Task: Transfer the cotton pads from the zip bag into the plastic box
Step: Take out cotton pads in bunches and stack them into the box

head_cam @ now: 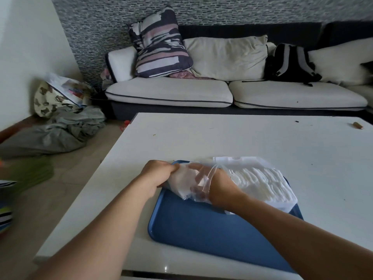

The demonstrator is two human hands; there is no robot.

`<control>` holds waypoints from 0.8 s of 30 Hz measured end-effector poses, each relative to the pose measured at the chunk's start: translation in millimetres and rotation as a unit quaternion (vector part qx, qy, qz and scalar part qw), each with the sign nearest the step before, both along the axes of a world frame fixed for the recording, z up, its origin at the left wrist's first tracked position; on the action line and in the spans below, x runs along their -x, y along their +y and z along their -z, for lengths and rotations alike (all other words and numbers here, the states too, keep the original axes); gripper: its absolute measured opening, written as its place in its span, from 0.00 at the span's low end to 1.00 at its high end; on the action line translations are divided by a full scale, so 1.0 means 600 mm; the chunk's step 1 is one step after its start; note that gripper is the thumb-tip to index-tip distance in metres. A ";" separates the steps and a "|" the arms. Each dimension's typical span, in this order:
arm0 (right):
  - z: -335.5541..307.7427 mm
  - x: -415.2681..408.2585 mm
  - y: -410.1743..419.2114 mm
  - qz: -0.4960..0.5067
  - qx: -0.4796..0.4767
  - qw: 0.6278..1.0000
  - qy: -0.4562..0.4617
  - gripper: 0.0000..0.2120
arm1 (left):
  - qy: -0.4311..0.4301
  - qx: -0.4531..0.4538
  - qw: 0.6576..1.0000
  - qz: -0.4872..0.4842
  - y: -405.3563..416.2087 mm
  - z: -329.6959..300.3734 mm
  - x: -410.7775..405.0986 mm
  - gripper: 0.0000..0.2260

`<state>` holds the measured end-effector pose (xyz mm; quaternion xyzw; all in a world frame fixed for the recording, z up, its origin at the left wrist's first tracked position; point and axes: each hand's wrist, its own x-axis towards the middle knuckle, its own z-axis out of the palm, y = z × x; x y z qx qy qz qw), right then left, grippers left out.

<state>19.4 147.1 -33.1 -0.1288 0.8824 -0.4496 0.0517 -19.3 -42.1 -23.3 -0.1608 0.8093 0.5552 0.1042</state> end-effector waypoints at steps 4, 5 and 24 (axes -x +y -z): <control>-0.015 0.002 -0.013 0.007 -0.020 0.998 0.065 0.18 | -0.042 -0.117 0.991 -0.045 0.015 -0.024 -0.012 0.06; -0.020 0.002 -0.015 -0.002 -0.013 0.998 0.058 0.16 | -0.046 -0.130 0.989 -0.053 0.017 -0.030 -0.014 0.04; -0.026 0.004 0.016 -0.050 -0.051 0.997 0.027 0.16 | -0.067 -0.181 0.978 -0.077 0.039 -0.031 -0.011 0.05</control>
